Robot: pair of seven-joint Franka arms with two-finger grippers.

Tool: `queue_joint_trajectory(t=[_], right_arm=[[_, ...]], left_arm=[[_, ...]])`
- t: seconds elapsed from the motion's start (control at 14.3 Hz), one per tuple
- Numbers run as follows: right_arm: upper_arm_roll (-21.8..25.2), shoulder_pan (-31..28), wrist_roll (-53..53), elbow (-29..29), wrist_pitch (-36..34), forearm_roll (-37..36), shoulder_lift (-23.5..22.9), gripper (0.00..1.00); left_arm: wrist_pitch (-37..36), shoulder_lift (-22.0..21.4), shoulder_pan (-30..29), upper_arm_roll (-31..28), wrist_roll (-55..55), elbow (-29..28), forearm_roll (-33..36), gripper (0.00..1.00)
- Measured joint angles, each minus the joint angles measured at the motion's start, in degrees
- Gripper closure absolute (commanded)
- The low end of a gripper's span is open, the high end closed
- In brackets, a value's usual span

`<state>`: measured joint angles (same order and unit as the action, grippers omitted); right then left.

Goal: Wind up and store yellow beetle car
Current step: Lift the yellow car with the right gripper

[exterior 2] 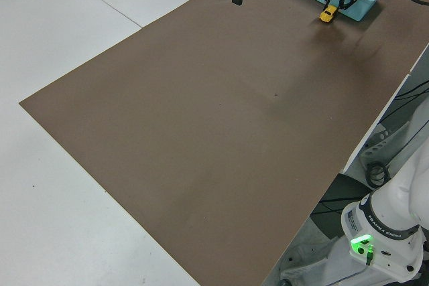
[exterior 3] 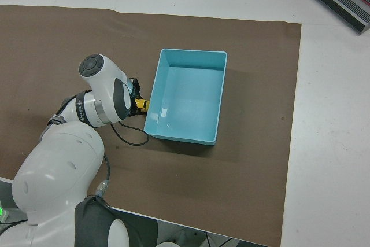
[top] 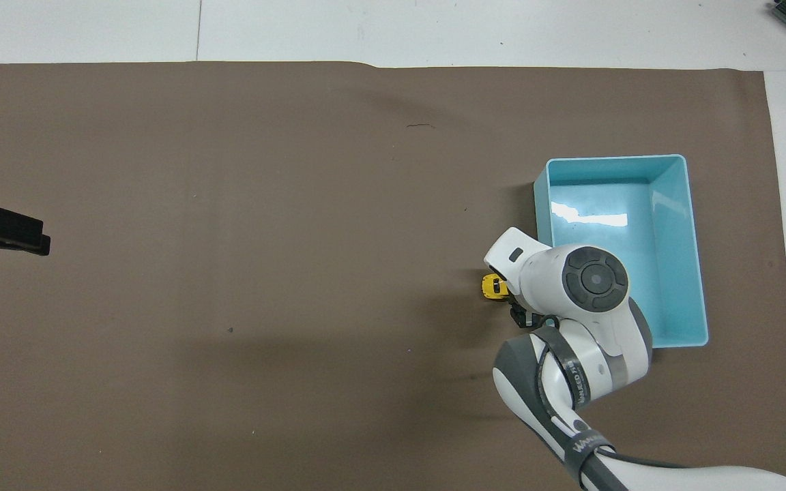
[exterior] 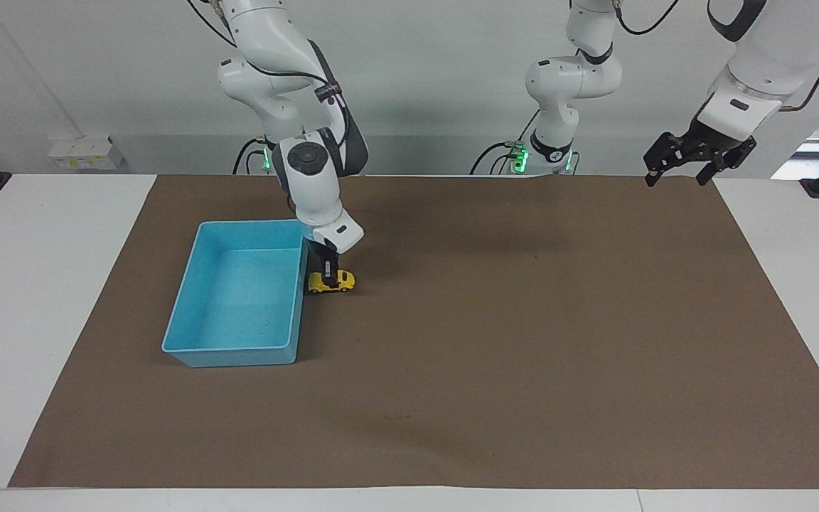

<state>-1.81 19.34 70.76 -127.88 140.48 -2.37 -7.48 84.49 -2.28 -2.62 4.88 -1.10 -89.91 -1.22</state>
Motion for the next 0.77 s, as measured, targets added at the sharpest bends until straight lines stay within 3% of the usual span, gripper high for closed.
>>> queue_joint_trajectory(t=[0.35,0.77], right_arm=[[0.0,1.7,-4.6,6.9,-0.5,0.0,-1.5,0.92],[0.2,1.4,-4.8,21.1,-18.5,0.0,-1.1,0.92]], left_arm=[[0.0,0.0,0.0,0.0,0.0,0.0,0.0,0.00],[0.0,0.0,0.0,0.0,0.0,0.0,0.0,0.00]])
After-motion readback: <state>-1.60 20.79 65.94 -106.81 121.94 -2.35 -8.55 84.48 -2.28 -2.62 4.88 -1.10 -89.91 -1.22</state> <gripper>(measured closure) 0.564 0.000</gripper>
